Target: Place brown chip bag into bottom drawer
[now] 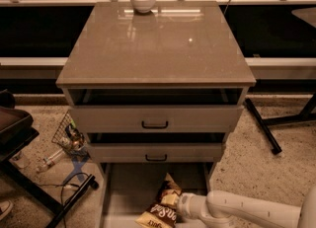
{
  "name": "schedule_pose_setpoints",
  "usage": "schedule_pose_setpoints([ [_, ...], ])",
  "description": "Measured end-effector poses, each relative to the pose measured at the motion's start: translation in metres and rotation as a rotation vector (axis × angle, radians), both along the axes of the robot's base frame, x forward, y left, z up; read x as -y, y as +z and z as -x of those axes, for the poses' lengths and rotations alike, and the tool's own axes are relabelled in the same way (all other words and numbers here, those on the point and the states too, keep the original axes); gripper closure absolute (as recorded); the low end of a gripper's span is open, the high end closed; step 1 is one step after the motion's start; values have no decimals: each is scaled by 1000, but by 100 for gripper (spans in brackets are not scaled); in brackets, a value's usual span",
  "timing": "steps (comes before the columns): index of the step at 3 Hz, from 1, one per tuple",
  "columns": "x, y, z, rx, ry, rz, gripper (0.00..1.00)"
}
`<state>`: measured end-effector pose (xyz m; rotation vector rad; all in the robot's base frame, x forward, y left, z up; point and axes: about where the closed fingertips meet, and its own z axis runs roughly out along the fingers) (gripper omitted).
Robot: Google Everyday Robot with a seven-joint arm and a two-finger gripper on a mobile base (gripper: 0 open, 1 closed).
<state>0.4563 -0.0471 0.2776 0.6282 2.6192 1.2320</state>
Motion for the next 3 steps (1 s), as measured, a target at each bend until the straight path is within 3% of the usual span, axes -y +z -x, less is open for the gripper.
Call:
schedule_pose_setpoints([
  [1, -1, 0, 0, -1, 2, -1, 5],
  [3, -2, 0, 1, -1, 3, -2, 0],
])
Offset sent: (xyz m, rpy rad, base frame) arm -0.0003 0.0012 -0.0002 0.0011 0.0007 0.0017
